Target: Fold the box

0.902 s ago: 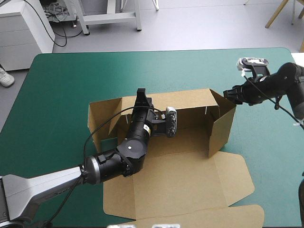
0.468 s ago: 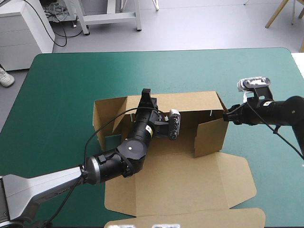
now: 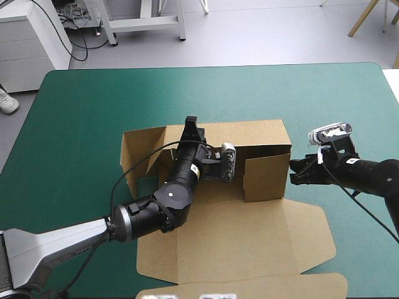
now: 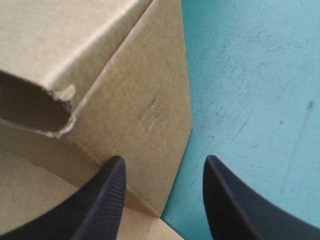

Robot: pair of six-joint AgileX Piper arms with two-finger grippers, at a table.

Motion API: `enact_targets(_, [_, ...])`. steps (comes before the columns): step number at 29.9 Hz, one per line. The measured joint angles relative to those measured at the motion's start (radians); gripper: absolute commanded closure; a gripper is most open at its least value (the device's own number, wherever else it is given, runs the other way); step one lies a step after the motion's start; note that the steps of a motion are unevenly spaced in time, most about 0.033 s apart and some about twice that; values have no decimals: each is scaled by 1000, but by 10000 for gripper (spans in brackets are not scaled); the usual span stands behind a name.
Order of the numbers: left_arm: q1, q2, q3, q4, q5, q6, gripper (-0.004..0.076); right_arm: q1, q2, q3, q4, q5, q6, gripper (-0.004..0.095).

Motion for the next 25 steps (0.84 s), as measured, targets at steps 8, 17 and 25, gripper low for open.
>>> enact_targets(8, [0,0,2,0,14,0,734,0,-16,37,33,20,-38,468])
enact_targets(17, [0,0,3,3,11,-6,734,0,-116,75,58,52,-72,467])
enact_targets(25, [0,0,3,4,11,-8,734,0,-133,86,70,64,-142,318])
